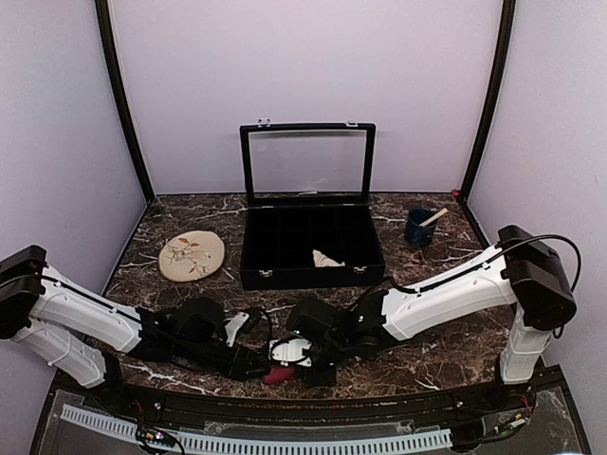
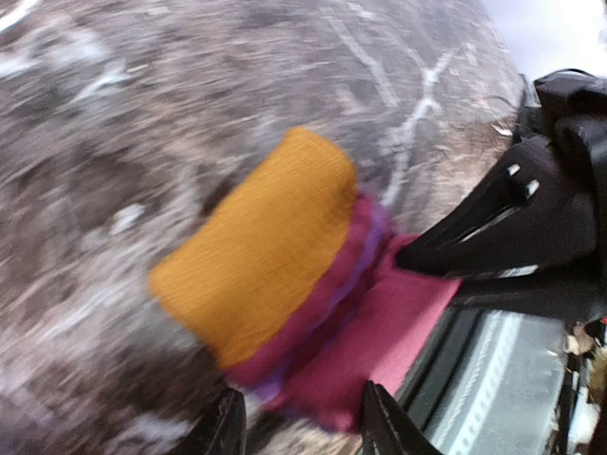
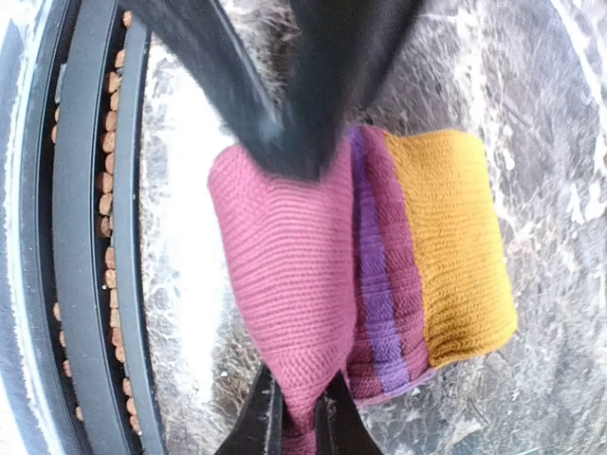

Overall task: Roll the socks
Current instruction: Roll the sock at the center of the board.

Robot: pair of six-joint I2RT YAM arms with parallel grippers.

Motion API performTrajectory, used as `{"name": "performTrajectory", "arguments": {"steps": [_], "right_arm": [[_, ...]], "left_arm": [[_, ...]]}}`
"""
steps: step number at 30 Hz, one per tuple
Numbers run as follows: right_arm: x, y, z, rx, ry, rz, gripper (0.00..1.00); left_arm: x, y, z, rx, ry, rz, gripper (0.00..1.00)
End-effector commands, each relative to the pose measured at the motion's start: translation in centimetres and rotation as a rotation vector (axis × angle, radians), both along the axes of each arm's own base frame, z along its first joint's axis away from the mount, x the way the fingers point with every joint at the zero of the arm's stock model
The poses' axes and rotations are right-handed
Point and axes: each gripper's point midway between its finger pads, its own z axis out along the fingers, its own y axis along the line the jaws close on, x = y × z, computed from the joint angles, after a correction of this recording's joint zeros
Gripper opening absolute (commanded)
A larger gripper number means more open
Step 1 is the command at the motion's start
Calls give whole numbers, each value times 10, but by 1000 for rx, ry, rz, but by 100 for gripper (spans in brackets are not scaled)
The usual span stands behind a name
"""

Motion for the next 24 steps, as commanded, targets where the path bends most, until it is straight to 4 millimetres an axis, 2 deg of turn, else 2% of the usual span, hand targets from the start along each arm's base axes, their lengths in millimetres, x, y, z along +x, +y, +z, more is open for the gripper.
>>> {"name": "performTrajectory", "arguments": {"steps": [1,6,12,24], "right_arm": [[-7,-17,-17,-105,164,-43,0],[-5,-7,-12,-121,285,-56,0],[-6,1,-10,-146,409,-64,0],[-2,0,-14,-207,608,-99,0]], "left_arm": [[5,46,-21,157,-25,113,43],[15,59,-2,112,-103,190,44],[15,65,7,122,-165,183,44],[0,35,33,202,-390,-5,45]]}}
